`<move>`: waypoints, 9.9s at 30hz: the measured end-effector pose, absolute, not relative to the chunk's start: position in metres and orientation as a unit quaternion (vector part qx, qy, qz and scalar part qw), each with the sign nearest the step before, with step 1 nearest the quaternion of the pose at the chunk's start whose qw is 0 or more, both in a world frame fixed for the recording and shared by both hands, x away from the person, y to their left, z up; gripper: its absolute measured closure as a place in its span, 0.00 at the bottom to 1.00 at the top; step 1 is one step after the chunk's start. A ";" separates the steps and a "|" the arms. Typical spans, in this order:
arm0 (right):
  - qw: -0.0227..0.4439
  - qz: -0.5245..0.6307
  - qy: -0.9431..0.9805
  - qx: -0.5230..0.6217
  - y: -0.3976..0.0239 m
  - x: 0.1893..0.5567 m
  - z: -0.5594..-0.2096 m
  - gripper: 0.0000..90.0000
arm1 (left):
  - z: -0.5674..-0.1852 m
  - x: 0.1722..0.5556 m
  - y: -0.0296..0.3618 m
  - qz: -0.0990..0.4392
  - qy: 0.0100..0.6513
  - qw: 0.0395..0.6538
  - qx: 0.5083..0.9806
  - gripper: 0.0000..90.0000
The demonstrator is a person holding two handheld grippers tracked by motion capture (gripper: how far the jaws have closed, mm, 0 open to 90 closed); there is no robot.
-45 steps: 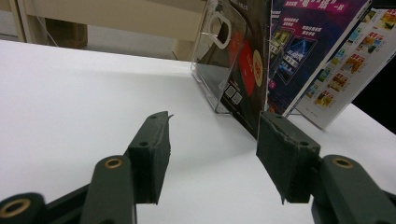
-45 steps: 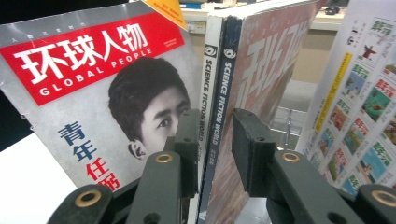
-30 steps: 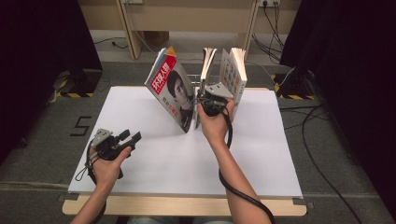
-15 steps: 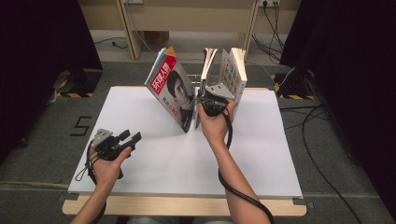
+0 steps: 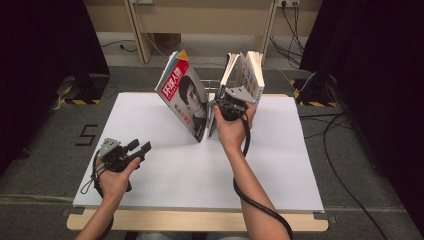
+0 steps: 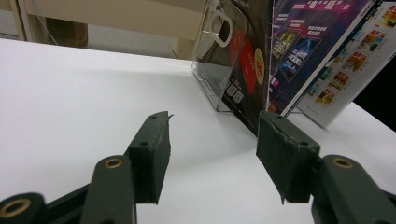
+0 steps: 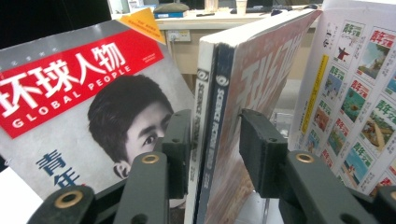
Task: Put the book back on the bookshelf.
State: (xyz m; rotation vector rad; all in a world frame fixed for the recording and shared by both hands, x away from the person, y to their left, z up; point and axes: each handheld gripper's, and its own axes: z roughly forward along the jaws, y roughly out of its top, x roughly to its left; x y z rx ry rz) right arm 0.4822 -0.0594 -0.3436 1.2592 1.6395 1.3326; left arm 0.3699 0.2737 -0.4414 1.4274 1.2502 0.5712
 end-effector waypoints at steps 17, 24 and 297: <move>0.324 0.531 0.587 0.519 -0.072 0.491 -0.337 0.72 | -0.443 0.370 0.273 0.240 0.527 0.547 0.605 0.49; 0.349 0.543 0.566 0.513 -0.065 0.488 -0.342 0.83 | -0.443 0.370 0.274 0.240 0.527 0.546 0.605 0.49; 0.375 0.468 0.651 0.466 -0.183 0.383 -0.445 0.54 | -0.339 0.517 0.199 0.248 0.551 0.584 0.542 0.69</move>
